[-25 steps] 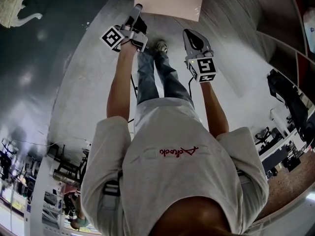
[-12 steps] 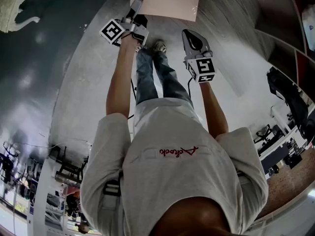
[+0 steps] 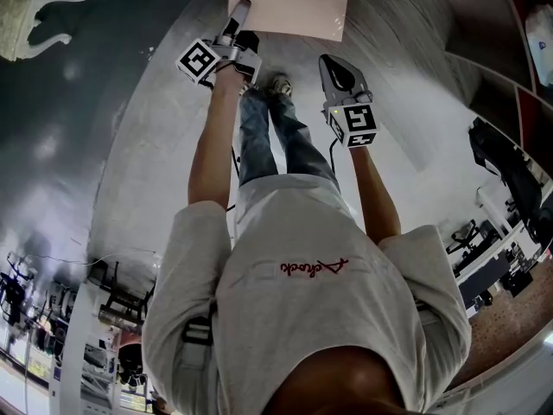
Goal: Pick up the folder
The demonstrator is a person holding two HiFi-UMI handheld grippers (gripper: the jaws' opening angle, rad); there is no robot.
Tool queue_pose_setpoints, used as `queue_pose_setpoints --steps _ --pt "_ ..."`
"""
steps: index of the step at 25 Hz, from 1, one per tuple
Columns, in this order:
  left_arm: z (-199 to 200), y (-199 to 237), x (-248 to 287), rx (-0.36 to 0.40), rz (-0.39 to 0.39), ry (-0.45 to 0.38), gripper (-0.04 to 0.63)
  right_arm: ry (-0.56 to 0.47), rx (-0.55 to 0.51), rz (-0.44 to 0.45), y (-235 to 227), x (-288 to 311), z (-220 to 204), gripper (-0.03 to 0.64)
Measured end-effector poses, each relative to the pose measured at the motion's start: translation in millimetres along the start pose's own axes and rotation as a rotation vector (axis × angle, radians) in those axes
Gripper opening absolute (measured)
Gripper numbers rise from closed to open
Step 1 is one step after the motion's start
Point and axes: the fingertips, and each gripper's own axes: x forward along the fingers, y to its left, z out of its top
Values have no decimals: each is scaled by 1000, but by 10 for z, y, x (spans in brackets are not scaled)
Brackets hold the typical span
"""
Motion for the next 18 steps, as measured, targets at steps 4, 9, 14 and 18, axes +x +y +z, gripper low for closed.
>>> queue_pose_setpoints --steps 4,9,14,18 --pt "-20 -26 -84 0 -2 -2 282 -9 -2 1 0 -4 43 6" --pt "-58 -106 -240 -18 -12 -16 282 -21 -8 6 39 -55 122 6" --pt "-52 -268 -315 -30 -40 -35 282 -39 -32 26 120 -122 207 6" --pt "-38 -415 -376 -20 -49 -52 282 -57 -44 32 152 -213 276 6"
